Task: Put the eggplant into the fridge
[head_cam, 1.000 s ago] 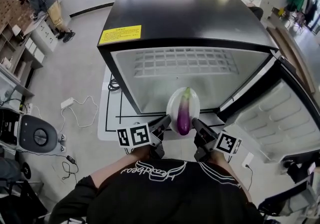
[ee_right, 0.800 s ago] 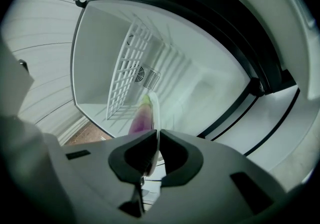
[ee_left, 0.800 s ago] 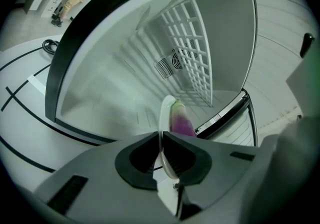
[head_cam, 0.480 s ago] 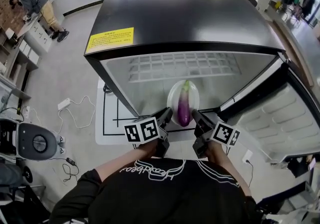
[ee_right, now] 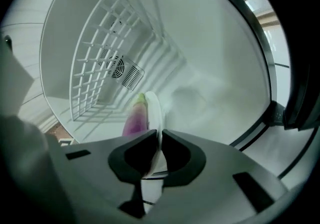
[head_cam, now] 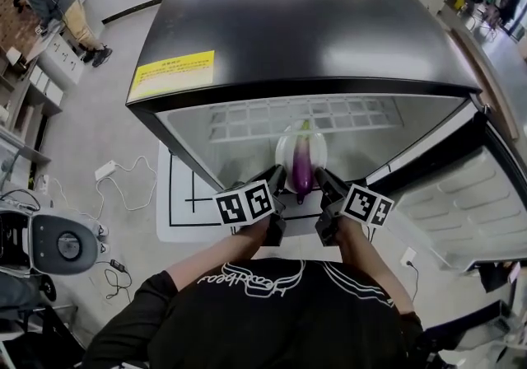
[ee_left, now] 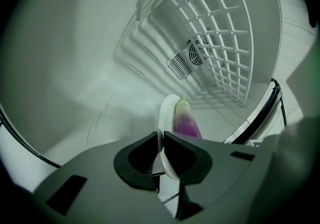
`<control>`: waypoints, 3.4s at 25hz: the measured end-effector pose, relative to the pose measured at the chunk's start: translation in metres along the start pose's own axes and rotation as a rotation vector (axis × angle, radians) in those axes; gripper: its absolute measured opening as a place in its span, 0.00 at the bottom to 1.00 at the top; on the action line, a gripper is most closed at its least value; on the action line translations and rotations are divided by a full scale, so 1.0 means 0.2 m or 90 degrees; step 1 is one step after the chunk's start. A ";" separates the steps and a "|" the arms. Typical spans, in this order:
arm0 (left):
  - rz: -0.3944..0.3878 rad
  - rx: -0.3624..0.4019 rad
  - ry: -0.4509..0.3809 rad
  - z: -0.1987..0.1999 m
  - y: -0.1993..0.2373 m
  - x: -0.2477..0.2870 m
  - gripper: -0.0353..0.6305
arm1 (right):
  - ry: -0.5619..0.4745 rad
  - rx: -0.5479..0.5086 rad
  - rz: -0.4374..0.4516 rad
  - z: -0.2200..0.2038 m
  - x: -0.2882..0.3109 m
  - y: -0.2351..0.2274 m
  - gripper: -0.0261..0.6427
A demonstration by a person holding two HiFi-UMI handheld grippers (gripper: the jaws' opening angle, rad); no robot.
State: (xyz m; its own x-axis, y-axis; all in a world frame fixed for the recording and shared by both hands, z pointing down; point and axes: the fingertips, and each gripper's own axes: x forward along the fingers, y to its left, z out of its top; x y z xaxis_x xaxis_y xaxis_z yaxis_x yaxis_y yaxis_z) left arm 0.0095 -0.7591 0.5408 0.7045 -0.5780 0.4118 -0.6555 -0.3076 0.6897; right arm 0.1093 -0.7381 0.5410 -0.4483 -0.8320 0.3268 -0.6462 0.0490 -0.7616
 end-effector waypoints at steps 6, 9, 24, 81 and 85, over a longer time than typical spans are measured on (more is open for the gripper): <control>0.034 -0.014 0.005 0.00 0.04 0.08 0.09 | 0.010 -0.003 -0.028 0.02 0.06 -0.07 0.07; 0.053 -0.008 0.007 0.01 0.06 0.11 0.09 | 0.014 -0.012 -0.044 0.03 0.08 -0.09 0.07; 0.093 -0.028 0.057 0.02 0.13 0.21 0.09 | 0.084 -0.036 -0.126 0.02 0.19 -0.18 0.09; -0.010 0.174 -0.020 -0.11 -0.33 -0.27 0.07 | 0.048 -0.263 0.031 -0.06 -0.38 0.21 0.10; -0.023 0.237 -0.007 -0.30 -0.48 -0.40 0.07 | 0.057 -0.279 0.082 -0.20 -0.60 0.29 0.06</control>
State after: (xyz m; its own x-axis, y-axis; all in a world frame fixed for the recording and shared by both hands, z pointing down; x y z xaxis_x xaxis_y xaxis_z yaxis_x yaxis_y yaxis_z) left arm 0.0318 -0.6381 0.4767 0.7273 -0.5695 0.3829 -0.6857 -0.5807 0.4389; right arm 0.1003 -0.6142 0.4796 -0.5808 -0.7540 0.3068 -0.7733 0.3933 -0.4973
